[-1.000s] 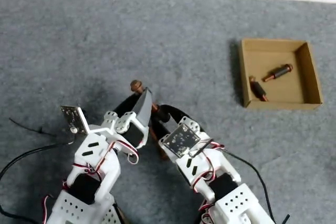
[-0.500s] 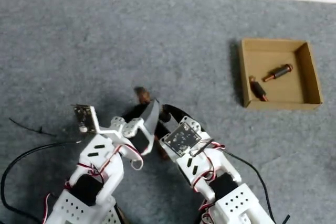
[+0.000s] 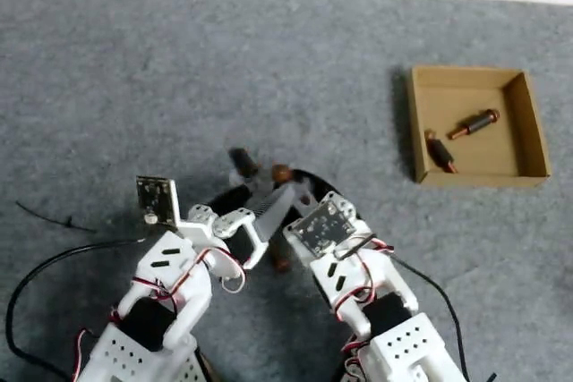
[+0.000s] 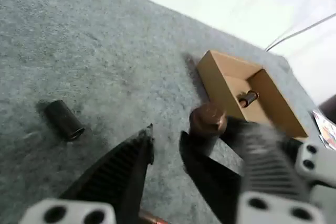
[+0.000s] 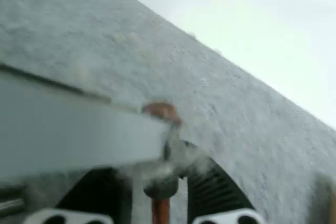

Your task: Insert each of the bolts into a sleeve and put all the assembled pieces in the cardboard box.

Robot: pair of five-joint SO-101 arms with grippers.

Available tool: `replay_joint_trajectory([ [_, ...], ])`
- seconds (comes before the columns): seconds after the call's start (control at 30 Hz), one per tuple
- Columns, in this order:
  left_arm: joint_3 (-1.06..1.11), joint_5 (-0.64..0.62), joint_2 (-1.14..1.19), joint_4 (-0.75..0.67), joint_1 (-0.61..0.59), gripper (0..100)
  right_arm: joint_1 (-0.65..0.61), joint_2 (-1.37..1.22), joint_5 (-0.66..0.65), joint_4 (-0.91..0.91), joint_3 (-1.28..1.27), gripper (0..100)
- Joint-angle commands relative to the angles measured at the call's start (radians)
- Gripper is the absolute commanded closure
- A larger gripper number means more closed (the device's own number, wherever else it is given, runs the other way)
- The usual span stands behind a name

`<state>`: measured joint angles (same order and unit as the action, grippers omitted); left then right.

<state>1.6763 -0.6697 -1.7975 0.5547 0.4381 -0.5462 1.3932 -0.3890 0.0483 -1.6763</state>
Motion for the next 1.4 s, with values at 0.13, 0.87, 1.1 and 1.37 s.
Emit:
replay_joint_trajectory([
  [0.13,-0.048,-0.216,0.001,0.002,-0.263,47,0.059,0.022,0.009,-0.008,-0.143,99.3],
  [0.87,0.004,-0.18,-0.001,0.002,-0.429,81,0.676,-0.211,0.169,0.28,0.519,99.3],
  [1.1,0.005,-0.18,-0.001,0.008,-0.429,80,0.789,-0.908,0.175,0.303,1.015,99.1],
  [1.37,0.021,-0.129,-0.001,0.008,-0.429,80,0.911,-1.508,0.178,0.628,1.609,98.9],
])
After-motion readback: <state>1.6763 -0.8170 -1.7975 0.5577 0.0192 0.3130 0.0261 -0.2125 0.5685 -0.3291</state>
